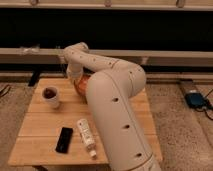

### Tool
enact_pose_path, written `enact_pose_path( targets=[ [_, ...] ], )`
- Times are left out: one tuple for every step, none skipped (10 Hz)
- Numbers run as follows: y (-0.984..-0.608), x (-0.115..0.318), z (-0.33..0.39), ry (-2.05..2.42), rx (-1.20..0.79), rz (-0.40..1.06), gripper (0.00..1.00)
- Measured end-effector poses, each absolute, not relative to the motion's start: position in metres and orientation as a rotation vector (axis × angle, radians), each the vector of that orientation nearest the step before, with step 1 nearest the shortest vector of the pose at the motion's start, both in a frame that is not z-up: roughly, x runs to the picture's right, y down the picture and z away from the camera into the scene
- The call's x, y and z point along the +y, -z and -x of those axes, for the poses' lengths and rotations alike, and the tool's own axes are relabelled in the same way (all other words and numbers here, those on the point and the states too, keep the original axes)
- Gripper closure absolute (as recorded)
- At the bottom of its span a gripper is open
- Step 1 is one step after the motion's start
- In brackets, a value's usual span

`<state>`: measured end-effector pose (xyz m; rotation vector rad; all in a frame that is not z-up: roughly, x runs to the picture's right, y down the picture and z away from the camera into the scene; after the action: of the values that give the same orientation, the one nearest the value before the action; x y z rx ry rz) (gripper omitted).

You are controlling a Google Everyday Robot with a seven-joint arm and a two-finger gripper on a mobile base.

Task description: Drag the ceramic bowl in a circle

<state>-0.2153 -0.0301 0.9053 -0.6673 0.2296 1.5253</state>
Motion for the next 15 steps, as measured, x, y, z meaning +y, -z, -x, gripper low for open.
enact_pose_path(
  targets=[
    [-0.895, -0.02, 0.224, -1.513, 0.224, 0.69, 1.0],
    [-0.882, -0.006, 0.229, -1.506, 0.233, 0.718, 1.0],
    [-0.873, 0.003, 0.23, -1.506, 0.245, 0.739, 1.0],
    [-0.863, 0.013, 0.226, -1.513, 0.264, 0.758, 1.0],
    [-0.857, 0.021, 0.214, -1.53, 0.289, 0.759, 1.0],
    [-0.849, 0.029, 0.198, -1.55, 0.321, 0.756, 1.0],
    [-0.842, 0.037, 0.182, -1.567, 0.353, 0.748, 1.0],
    [-0.835, 0.044, 0.168, -1.58, 0.384, 0.736, 1.0],
    [-0.825, 0.055, 0.148, -1.601, 0.432, 0.715, 1.0],
    [-0.819, 0.061, 0.136, -1.618, 0.462, 0.699, 1.0],
    [-0.815, 0.067, 0.123, -1.637, 0.491, 0.681, 1.0],
    [-0.811, 0.072, 0.105, -1.665, 0.53, 0.653, 1.0],
    [-0.813, 0.077, 0.081, -1.702, 0.576, 0.605, 1.0],
    [-0.817, 0.077, 0.068, -1.718, 0.593, 0.578, 1.0],
    [-0.823, 0.075, 0.055, -1.723, 0.607, 0.55, 1.0]
  ],
)
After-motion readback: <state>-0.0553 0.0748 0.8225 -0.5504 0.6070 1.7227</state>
